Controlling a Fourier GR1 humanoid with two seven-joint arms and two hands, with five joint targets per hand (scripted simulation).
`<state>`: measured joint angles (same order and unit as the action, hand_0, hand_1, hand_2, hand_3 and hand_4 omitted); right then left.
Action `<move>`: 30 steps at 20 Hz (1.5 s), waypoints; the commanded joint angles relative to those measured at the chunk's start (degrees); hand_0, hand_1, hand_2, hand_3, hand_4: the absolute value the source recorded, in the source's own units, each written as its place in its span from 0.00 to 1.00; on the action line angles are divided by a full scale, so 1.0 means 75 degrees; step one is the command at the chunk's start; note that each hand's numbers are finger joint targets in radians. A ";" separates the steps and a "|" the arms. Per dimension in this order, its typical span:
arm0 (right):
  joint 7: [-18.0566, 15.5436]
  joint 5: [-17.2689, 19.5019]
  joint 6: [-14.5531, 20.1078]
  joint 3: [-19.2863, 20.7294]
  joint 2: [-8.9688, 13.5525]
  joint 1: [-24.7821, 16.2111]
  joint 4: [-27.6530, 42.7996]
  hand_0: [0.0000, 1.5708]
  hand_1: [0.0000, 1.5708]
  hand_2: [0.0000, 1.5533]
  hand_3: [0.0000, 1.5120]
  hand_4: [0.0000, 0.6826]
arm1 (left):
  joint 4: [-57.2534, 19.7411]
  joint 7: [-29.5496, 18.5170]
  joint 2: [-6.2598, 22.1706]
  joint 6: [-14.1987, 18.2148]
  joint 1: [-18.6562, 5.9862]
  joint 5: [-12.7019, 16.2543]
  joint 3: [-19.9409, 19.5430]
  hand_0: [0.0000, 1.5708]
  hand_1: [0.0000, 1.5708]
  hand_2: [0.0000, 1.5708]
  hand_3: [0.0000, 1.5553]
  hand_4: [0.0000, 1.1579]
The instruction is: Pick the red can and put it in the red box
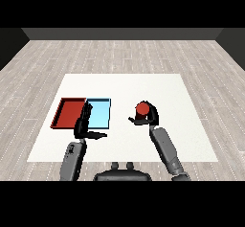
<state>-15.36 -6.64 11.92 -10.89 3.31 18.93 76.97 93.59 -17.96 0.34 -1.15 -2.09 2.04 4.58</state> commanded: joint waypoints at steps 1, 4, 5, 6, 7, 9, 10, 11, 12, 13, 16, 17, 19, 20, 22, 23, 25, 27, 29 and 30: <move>0.0290 0.0384 0.0201 -0.0101 -0.0373 -0.0168 0.0571 0.92 0.92 0.92 0.92 0.96 | -0.0028 0.0121 -0.0043 0.0179 -0.0038 -0.0041 0.0259 0.00 0.00 0.00 0.00 0.00; 0.0260 0.0163 0.1235 -0.1037 -0.0430 0.0223 0.0265 0.92 0.92 0.92 0.92 0.96 | 0.0143 0.0378 -0.0042 0.0033 0.0191 0.0046 0.0498 0.00 0.00 0.00 0.00 0.00; 0.0640 0.0224 0.1812 -0.1561 -0.0432 -0.0039 0.0961 0.92 0.92 0.92 0.92 0.96 | 0.0162 0.0583 -0.0043 0.0658 -0.0033 0.0007 0.0925 0.00 0.00 0.00 0.00 0.00; -0.0236 -0.0128 0.1732 -0.1476 -0.0434 0.0513 -0.0397 0.92 0.92 0.92 0.92 0.96 | 0.0011 0.0919 -0.0043 0.0756 -0.0396 -0.0124 0.1023 0.00 0.00 0.00 0.00 0.00; 0.0397 -0.0127 0.1804 -0.1448 -0.0435 0.0821 -0.0053 0.92 0.92 0.92 0.92 0.96 | -0.0414 0.0890 -0.0044 0.1081 -0.0807 -0.0023 0.1067 0.00 0.00 0.00 0.00 0.00; 0.0547 -0.0275 0.1836 -0.1373 -0.0437 0.0719 0.0283 0.92 0.92 0.92 0.91 0.96 | -0.0748 0.0524 -0.0044 0.0808 -0.0688 0.0318 0.1076 0.00 0.00 0.00 0.00 0.00; -0.0312 -0.0381 0.1773 -0.1530 -0.0438 0.0291 -0.0072 0.92 0.92 0.92 0.91 0.95 | -0.0376 0.0639 -0.0044 0.1326 -0.0268 0.0189 0.2022 0.00 0.00 0.00 0.00 0.00; 0.0137 -0.0393 0.1877 -0.1598 -0.0439 0.0384 0.0153 0.92 0.92 0.92 0.91 0.95 | -0.0369 0.0675 -0.0044 0.1070 -0.0376 0.0219 0.1748 0.00 0.00 0.00 0.00 0.00; 0.0284 -0.0135 0.1416 -0.1023 -0.0439 0.0541 0.0087 0.93 0.93 0.92 0.92 0.95 | -0.0687 0.0469 -0.0045 0.0917 -0.0518 0.0413 0.1519 0.00 0.00 0.00 0.00 0.00; 0.0169 -0.0206 0.1858 -0.1789 -0.0439 -0.0109 0.0713 0.93 0.93 0.93 0.92 0.95 | -0.0877 0.0376 -0.0045 0.1537 -0.0456 0.0302 0.2178 0.00 0.00 0.00 0.00 0.00; 0.0161 -0.0393 0.2084 -0.1869 -0.0440 0.0380 0.0350 0.93 0.93 0.93 0.92 0.97 | -0.1902 0.0384 -0.0045 0.1922 -0.1556 0.0857 0.2186 0.00 0.00 0.00 0.00 0.00; -0.0590 -0.1020 0.2240 -0.1889 -0.0440 0.1075 -0.0843 0.93 0.93 0.93 0.92 0.93 | -0.1712 0.0741 -0.0045 0.1183 -0.1553 0.0707 0.1636 0.00 0.00 0.00 0.00 0.00; -0.0160 -0.0684 0.2186 -0.1941 -0.0440 0.0993 -0.0456 0.93 0.93 0.93 0.92 0.93 | -0.1977 0.0100 -0.0045 0.1827 -0.1231 0.0749 0.2265 0.00 0.00 0.00 0.00 0.00; -0.0787 -0.1060 0.2295 -0.2017 -0.0440 0.0968 -0.0905 0.93 0.93 0.93 0.92 0.92 | -0.2034 -0.0004 -0.0045 0.1609 -0.1043 0.0798 0.2207 0.00 0.00 0.00 0.00 0.00; -0.0176 -0.0673 0.2125 -0.1964 -0.0441 0.0622 -0.0145 0.93 0.93 0.93 0.91 0.93 | -0.3012 -0.0020 -0.0045 0.1260 -0.2034 0.1219 0.1665 0.00 0.00 0.00 0.00 0.00; -0.0064 -0.0501 0.1696 -0.1506 -0.0436 0.0674 -0.0159 0.93 0.93 0.93 0.91 0.93 | -0.2753 -0.0102 -0.0045 0.1825 -0.1663 0.1174 0.2395 0.00 0.00 0.00 0.00 0.00; -0.0428 -0.1033 0.1982 -0.1613 -0.0441 0.1181 -0.0831 0.92 0.92 0.93 0.92 0.93 | -0.3502 -0.0572 -0.0045 0.1613 -0.2027 0.1578 0.2162 0.00 0.00 0.00 0.00 0.00; -0.0180 -0.0624 0.2303 -0.2067 -0.0441 0.0737 -0.0051 0.92 0.92 0.92 0.92 0.93 | -0.1911 0.0334 -0.0045 0.2100 -0.1283 0.1160 0.2857 0.00 0.00 0.00 0.00 0.00; 0.0362 -0.0576 0.2610 -0.2350 -0.0441 0.0880 0.0168 0.92 0.92 0.92 0.91 0.93 | -0.3190 -0.0374 -0.0045 0.1383 -0.1870 0.1441 0.2058 0.00 0.00 0.00 0.00 0.00; -0.0573 -0.0750 0.1939 -0.1837 -0.0441 0.0683 -0.0488 0.92 0.92 0.92 0.91 0.94 | -0.2757 0.0005 -0.0045 0.1751 -0.1674 0.1303 0.2326 0.00 0.00 0.00 0.00 0.00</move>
<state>-16.90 -12.15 28.72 -26.21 0.01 24.94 75.14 72.92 -19.07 0.01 12.28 -14.56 11.91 22.49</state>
